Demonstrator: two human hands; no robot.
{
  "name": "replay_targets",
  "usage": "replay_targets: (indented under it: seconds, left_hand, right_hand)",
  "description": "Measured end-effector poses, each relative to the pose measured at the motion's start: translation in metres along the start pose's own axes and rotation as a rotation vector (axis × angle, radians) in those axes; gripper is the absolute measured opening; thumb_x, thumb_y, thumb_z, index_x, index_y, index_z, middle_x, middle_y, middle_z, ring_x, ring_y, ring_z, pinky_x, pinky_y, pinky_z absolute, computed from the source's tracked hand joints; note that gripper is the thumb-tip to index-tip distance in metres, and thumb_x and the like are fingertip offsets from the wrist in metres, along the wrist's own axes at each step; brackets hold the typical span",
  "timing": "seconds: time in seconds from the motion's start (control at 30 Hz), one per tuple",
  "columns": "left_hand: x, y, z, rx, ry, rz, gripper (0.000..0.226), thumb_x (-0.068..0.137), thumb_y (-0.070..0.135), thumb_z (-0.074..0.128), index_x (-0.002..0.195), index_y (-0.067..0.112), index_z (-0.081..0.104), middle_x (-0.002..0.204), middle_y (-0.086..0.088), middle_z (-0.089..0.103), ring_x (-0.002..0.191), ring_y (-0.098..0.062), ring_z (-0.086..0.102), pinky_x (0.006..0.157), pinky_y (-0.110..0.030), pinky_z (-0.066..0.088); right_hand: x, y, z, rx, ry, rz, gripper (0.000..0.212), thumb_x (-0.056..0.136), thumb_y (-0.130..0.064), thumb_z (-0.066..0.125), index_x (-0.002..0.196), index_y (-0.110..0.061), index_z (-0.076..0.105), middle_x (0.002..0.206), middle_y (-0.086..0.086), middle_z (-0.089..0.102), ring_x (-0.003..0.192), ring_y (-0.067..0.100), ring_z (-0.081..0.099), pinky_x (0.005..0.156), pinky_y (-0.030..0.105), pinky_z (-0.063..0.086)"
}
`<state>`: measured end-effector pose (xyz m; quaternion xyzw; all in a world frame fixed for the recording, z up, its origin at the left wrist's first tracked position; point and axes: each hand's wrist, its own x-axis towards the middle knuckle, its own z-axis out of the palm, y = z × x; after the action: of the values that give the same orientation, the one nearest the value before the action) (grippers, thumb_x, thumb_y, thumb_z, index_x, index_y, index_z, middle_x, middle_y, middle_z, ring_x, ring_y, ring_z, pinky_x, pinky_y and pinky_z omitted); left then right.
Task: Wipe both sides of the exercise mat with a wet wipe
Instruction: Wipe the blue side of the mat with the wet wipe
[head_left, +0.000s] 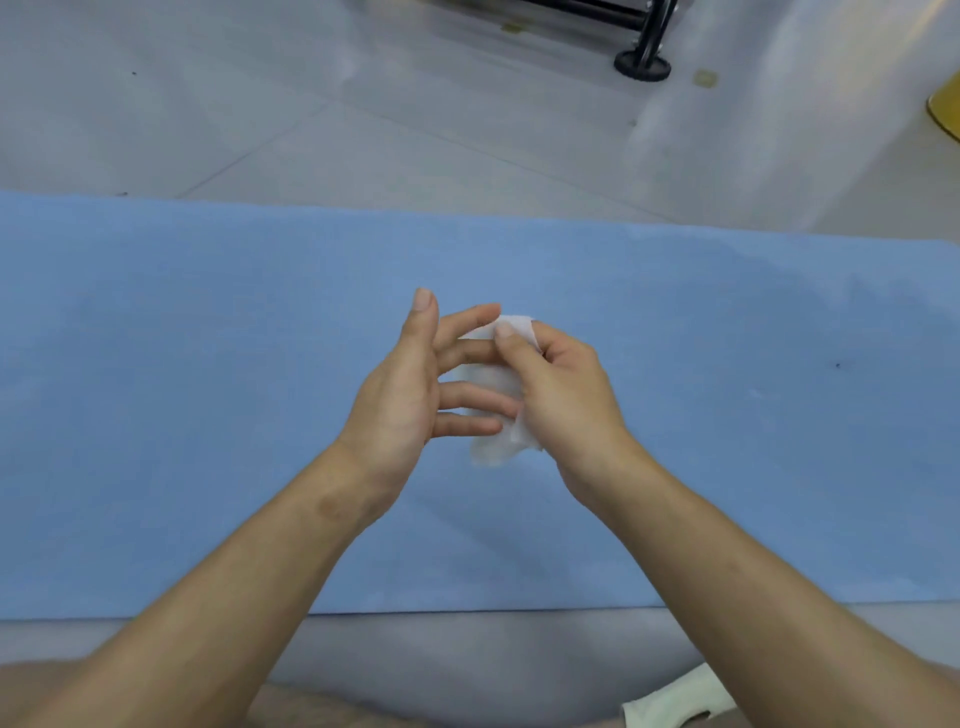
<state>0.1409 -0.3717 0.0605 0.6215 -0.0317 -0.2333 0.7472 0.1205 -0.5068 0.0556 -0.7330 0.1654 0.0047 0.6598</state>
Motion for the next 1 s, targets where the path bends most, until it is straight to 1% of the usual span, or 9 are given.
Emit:
replay_targets:
  seconds: [0.1,0.2,0.27,0.33,0.43,0.57,0.73,0.87,1.0]
  left_hand:
    - [0.002,-0.004,-0.001,0.122,0.214,0.104,0.036,0.108,0.043,0.040,0.119,0.022,0.066,0.103,0.003,0.075,0.071,-0.020,0.071,0.062,-0.026,0.053]
    - [0.005,-0.013,-0.005,0.197,0.380,0.086,0.025,0.105,0.041,0.050,0.113,0.023,0.065,0.100,0.005,0.068,0.084,-0.013,0.070,0.070,-0.027,0.052]
    - [0.004,-0.016,-0.005,0.107,0.326,-0.037,0.038,0.103,0.053,0.046,0.114,0.023,0.066,0.104,0.003,0.071,0.093,-0.013,0.072,0.075,-0.030,0.055]
    - [0.000,-0.015,0.000,-0.014,0.218,-0.131,0.049,0.101,0.060,0.042,0.116,0.023,0.069,0.104,0.002,0.076,0.093,-0.014,0.074,0.073,-0.032,0.056]
    - [-0.002,-0.015,0.007,-0.067,0.209,-0.092,0.038,0.105,0.049,0.045,0.121,0.023,0.069,0.110,0.002,0.077,0.101,-0.017,0.074,0.080,-0.036,0.058]
    - [-0.003,-0.019,0.011,-0.022,0.320,-0.022,0.026,0.108,0.032,0.047,0.115,0.016,0.065,0.109,-0.001,0.076,0.103,-0.018,0.073,0.089,-0.045,0.060]
    - [0.001,-0.018,0.003,0.260,0.417,0.211,0.025,0.109,0.030,0.043,0.101,0.013,0.060,0.088,-0.002,0.068,0.076,-0.009,0.061,0.068,-0.034,0.053]
    - [0.005,-0.023,-0.006,0.401,0.475,0.272,0.032,0.109,0.031,0.043,0.097,0.004,0.056,0.091,-0.017,0.062,0.071,-0.015,0.051,0.065,-0.047,0.050]
    - [0.005,-0.028,-0.006,0.247,0.493,0.177,0.032,0.102,0.041,0.043,0.092,0.014,0.055,0.090,-0.012,0.062,0.079,-0.019,0.056,0.077,-0.061,0.057]
  right_hand:
    - [0.003,0.001,-0.003,0.134,0.082,0.058,0.028,0.106,-0.033,0.049,0.099,-0.020,0.073,0.098,-0.002,0.077,0.091,0.017,0.072,0.081,0.038,0.057]
    - [0.006,0.000,-0.005,0.269,0.077,0.091,0.028,0.107,-0.032,0.048,0.106,-0.017,0.073,0.106,0.007,0.076,0.091,0.019,0.071,0.078,0.038,0.054]
    - [0.005,-0.002,-0.005,0.342,0.052,0.102,0.032,0.107,-0.031,0.047,0.116,-0.012,0.071,0.114,0.012,0.074,0.103,0.029,0.072,0.084,0.046,0.056]
    - [0.004,-0.001,-0.003,0.371,-0.003,0.109,0.033,0.107,-0.030,0.048,0.120,-0.009,0.069,0.116,0.016,0.073,0.109,0.036,0.070,0.090,0.055,0.056]
    - [0.003,0.007,0.000,0.298,-0.038,0.118,0.026,0.104,-0.029,0.055,0.115,-0.012,0.070,0.111,0.009,0.076,0.106,0.031,0.072,0.088,0.054,0.057]
    - [0.001,0.016,0.009,0.086,0.061,0.090,0.025,0.104,-0.033,0.052,0.102,-0.014,0.069,0.097,0.004,0.077,0.092,0.020,0.074,0.080,0.044,0.060]
    - [0.003,0.021,0.013,-0.104,0.176,-0.122,0.040,0.104,-0.041,0.048,0.090,-0.006,0.060,0.080,0.010,0.066,0.069,0.019,0.057,0.067,0.044,0.052]
    - [0.007,0.019,0.005,-0.160,0.217,-0.226,0.035,0.105,-0.036,0.050,0.084,-0.008,0.053,0.064,-0.008,0.049,0.058,0.011,0.044,0.055,0.031,0.038]
    - [-0.004,0.020,0.012,-0.199,0.189,-0.297,0.026,0.106,-0.037,0.048,0.087,-0.019,0.053,0.059,-0.012,0.050,0.054,0.008,0.045,0.052,0.028,0.037]
